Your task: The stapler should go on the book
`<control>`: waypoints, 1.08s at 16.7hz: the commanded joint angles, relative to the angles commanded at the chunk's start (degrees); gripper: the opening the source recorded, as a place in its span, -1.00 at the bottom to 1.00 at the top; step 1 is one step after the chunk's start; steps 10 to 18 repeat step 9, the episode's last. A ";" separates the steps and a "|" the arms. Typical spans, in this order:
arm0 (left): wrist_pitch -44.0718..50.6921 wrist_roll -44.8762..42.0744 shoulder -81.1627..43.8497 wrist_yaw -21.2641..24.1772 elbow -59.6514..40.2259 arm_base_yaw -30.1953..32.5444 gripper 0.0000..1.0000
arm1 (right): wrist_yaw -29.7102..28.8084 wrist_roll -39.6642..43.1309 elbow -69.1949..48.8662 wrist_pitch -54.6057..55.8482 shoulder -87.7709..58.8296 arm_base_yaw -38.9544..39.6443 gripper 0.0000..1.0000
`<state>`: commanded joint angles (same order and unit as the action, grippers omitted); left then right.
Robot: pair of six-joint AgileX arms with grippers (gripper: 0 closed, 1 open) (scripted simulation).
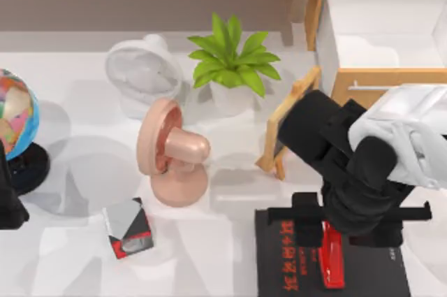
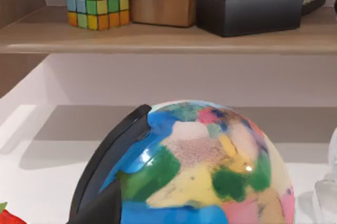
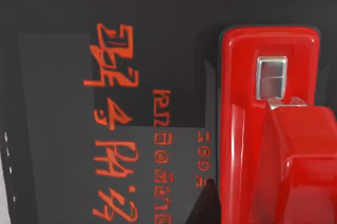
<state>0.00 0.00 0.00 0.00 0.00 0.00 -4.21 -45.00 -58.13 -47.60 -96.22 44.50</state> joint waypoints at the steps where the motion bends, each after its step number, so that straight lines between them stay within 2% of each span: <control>1: 0.00 0.00 0.00 0.00 0.00 0.00 1.00 | 0.00 0.00 0.00 0.00 0.00 0.00 0.66; 3: 0.00 0.00 0.00 0.00 0.00 0.00 1.00 | 0.00 0.00 0.00 0.00 0.00 0.00 0.96; 4: 0.00 0.00 0.00 0.00 0.00 0.00 1.00 | 0.00 0.00 0.00 0.00 0.00 0.00 1.00; 18: 0.00 0.00 0.00 0.00 0.00 0.00 1.00 | 0.00 0.00 0.00 0.00 0.00 0.00 1.00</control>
